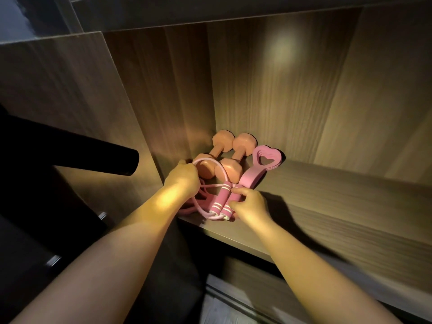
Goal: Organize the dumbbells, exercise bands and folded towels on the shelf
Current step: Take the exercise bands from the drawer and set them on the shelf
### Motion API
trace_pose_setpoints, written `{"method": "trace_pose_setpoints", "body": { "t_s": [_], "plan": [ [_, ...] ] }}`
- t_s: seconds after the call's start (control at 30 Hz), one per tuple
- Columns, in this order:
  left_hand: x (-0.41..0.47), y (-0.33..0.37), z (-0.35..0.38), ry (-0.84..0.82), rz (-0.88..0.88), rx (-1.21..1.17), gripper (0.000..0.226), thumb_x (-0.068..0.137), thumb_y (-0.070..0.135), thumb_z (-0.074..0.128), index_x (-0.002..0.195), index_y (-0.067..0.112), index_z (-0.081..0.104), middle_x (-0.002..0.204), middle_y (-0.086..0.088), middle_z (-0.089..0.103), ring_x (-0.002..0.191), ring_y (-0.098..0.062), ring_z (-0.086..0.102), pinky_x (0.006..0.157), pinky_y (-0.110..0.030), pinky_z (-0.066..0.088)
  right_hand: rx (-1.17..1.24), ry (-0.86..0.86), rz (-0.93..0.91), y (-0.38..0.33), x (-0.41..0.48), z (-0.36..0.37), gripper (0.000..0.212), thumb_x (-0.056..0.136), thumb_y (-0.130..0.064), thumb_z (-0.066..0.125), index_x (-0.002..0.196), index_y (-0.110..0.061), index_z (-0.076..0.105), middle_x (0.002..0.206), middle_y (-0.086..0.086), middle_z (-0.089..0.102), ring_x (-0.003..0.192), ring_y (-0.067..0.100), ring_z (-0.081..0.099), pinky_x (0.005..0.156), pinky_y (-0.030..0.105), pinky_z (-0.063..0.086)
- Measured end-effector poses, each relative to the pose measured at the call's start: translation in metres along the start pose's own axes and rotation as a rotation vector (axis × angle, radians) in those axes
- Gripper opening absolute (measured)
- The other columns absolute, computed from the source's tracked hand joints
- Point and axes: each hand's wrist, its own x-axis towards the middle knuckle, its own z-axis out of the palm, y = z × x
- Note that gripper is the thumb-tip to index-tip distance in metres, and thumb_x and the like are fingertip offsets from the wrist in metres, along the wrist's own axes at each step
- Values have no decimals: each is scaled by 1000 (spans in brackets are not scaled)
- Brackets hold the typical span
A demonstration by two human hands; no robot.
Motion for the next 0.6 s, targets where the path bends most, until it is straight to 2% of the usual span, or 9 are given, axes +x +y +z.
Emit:
{"method": "trace_pose_setpoints", "body": {
  "t_s": [0.07,0.13,0.2,0.3,0.4,0.5,0.6],
  "plan": [
    [0,1,-6,-5,5,75,53,92,8,58,141,13,39,115,-8,57,87,-24,61,67,-29,49,-36,-17,-20,-6,1,6,40,87,-8,67,124,-22,64,126,4,59,103,25,64,88,39,57],
    [0,1,-8,-17,37,202,55,93,7,54,145,12,37,136,-10,48,98,-27,60,74,-29,46,-71,-36,-23,-11,2,13,42,89,-9,64,129,-21,61,128,4,58,108,25,62,88,32,54],
    [-3,0,-6,-12,87,331,51,94,8,52,144,11,41,146,-10,37,111,-29,57,82,-31,46,-67,-56,-14,-16,4,20,44,91,-7,61,133,-19,57,133,4,53,112,24,59,84,27,52],
    [-9,-2,-2,50,186,522,41,96,14,52,137,10,50,144,-11,35,117,-30,51,98,-36,43,-78,-64,-19,-20,9,28,45,91,-6,60,134,-20,57,133,5,53,112,24,59,84,27,52],
    [-11,-6,3,98,258,704,35,98,20,46,131,16,55,147,-9,32,125,-28,46,107,-40,34,-170,-68,-36,-19,12,30,45,92,-9,58,136,-18,55,132,6,51,113,24,57,81,24,47],
    [-12,-13,5,61,268,780,38,98,26,45,134,20,53,152,-9,28,131,-27,40,111,-44,28,-310,-35,-93,-12,14,26,46,90,-16,60,136,-23,56,135,7,45,118,25,52,95,30,47],
    [-15,-15,5,74,284,826,43,97,29,47,139,22,49,156,-13,21,138,-30,31,113,-46,24,-391,-43,-151,-6,10,23,47,91,-22,60,137,-28,54,134,4,42,121,25,46,98,31,42]
  ]
}}
